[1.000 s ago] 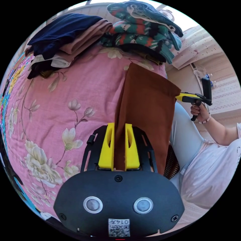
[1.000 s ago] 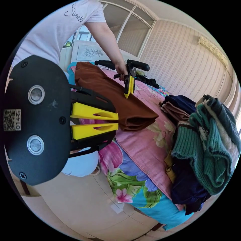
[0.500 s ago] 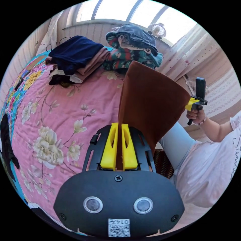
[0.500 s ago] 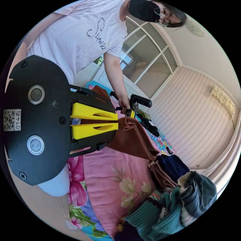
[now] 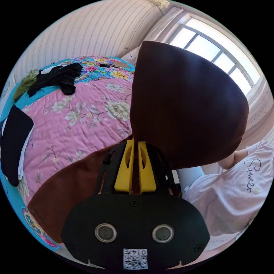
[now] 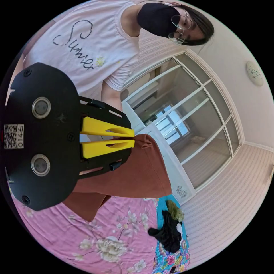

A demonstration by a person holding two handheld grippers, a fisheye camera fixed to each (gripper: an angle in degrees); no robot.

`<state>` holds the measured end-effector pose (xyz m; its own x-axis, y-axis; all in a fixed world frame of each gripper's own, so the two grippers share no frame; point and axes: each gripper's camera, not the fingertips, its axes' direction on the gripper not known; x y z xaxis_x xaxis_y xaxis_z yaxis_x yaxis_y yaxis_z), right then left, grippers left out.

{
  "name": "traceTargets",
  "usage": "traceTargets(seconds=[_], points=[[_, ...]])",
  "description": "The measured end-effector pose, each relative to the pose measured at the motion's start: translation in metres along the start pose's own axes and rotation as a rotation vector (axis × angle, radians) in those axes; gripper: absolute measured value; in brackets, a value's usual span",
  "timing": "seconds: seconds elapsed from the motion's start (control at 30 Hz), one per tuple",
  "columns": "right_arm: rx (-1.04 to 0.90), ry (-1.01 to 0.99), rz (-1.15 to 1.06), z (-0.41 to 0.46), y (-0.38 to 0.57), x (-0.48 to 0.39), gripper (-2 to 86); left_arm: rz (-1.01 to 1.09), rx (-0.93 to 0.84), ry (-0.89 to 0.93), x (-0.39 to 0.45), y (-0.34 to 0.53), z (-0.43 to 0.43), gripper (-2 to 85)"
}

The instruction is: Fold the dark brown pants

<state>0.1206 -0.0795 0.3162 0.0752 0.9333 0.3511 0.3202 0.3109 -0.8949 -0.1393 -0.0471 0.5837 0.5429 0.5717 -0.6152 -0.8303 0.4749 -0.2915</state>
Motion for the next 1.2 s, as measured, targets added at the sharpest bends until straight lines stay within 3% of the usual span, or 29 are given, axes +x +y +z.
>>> traceTargets(seconds=[0.2,0.3,0.43,0.53,0.73,0.9,1.07,1.2], points=[[-0.158,-0.072,-0.017,0.175,-0.104,-0.006,0.6,-0.260,0.111,-0.050,-0.120,0.118,-0.044,-0.5],[-0.301,-0.008,0.010,0.269,-0.130,-0.005,0.7,-0.459,0.097,-0.173,-0.174,0.191,-0.039,-0.2],[-0.570,0.060,0.193,0.380,-0.137,0.017,1.1,-0.733,0.200,-0.156,-0.225,0.327,-0.035,-0.9],[-0.621,0.007,0.222,0.412,-0.153,0.014,1.4,-0.753,0.433,-0.025,-0.228,0.418,-0.034,-0.9],[-0.689,0.129,0.099,0.442,-0.218,0.011,3.8,-0.876,0.692,-0.103,-0.204,0.545,-0.022,0.3],[-0.745,0.270,0.077,0.473,-0.276,0.016,5.8,-0.834,0.722,-0.249,-0.179,0.569,-0.011,4.0],[-0.821,0.391,-0.036,0.526,-0.327,-0.002,7.7,-0.784,0.674,-0.536,-0.174,0.549,0.012,7.9],[-0.833,0.420,-0.062,0.554,-0.354,-0.013,8.6,-0.850,0.568,-0.547,-0.210,0.550,0.051,7.7]])
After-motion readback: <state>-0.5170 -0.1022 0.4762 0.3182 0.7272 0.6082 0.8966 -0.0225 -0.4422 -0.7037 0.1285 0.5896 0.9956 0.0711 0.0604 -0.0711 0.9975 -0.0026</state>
